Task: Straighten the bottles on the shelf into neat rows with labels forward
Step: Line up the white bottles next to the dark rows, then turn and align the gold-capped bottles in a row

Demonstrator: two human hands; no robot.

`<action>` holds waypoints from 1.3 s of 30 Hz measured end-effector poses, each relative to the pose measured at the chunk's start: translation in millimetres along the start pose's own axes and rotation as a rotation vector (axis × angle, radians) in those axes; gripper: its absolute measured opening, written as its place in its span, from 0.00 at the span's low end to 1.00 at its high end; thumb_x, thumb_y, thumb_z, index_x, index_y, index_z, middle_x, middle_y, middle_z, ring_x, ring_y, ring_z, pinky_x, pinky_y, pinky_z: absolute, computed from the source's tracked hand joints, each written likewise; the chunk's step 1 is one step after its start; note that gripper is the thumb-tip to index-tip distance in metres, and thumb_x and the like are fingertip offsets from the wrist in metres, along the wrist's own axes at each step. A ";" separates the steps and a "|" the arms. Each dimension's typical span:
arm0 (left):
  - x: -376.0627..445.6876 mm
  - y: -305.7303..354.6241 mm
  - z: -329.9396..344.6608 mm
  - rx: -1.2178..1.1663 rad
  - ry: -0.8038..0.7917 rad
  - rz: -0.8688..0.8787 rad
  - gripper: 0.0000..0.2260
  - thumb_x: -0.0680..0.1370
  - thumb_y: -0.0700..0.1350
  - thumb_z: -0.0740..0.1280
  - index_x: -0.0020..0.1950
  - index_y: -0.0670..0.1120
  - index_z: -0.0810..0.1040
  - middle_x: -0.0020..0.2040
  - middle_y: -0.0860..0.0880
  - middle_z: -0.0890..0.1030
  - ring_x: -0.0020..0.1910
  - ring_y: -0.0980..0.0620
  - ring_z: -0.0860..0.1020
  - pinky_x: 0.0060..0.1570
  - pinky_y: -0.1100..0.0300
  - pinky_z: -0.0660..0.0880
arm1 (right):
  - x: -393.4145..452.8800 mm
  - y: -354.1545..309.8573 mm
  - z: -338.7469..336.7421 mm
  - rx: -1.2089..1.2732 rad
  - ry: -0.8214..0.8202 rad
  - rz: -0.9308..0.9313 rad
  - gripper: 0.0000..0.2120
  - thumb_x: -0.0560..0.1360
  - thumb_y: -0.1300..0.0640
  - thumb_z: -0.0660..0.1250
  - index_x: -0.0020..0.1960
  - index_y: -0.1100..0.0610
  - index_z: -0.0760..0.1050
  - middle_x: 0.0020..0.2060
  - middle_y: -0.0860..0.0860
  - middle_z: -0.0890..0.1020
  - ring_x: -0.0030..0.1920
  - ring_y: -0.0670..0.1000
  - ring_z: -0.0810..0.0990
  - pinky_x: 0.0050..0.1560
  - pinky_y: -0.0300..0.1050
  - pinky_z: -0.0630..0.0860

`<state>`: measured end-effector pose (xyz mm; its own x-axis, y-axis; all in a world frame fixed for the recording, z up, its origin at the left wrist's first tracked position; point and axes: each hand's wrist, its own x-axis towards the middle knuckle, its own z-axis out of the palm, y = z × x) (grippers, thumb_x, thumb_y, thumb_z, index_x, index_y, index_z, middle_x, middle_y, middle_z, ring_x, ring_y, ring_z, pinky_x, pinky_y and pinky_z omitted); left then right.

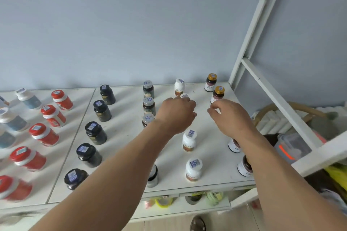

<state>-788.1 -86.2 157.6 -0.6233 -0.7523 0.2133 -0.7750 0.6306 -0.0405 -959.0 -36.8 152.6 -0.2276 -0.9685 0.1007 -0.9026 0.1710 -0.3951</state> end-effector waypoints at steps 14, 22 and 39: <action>-58.8 129.5 31.1 -0.239 -0.204 -0.026 0.18 0.80 0.55 0.60 0.64 0.45 0.72 0.62 0.47 0.76 0.60 0.45 0.75 0.52 0.51 0.74 | -126.0 116.8 -23.1 0.259 0.016 -0.006 0.27 0.76 0.41 0.64 0.71 0.50 0.66 0.69 0.46 0.70 0.69 0.45 0.66 0.61 0.39 0.62; -89.3 191.2 102.6 -0.254 -0.268 -0.213 0.33 0.77 0.60 0.64 0.76 0.46 0.57 0.77 0.47 0.57 0.76 0.47 0.55 0.72 0.53 0.57 | -155.0 200.5 17.3 0.062 -0.275 -0.069 0.40 0.73 0.39 0.68 0.77 0.54 0.57 0.76 0.50 0.62 0.74 0.50 0.60 0.72 0.44 0.59; -95.7 214.5 162.3 -0.231 -0.046 -0.360 0.29 0.75 0.59 0.67 0.68 0.42 0.70 0.71 0.46 0.69 0.73 0.46 0.63 0.72 0.54 0.58 | -150.2 234.2 84.0 -0.137 0.071 -0.223 0.20 0.70 0.51 0.75 0.58 0.59 0.77 0.61 0.55 0.77 0.58 0.59 0.75 0.61 0.53 0.68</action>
<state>-911.6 90.1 -29.9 -0.3254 -0.9367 0.1295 -0.9037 0.3483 0.2488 -1105.6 133.5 -31.8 -0.0378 -0.9708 0.2369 -0.9732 -0.0181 -0.2294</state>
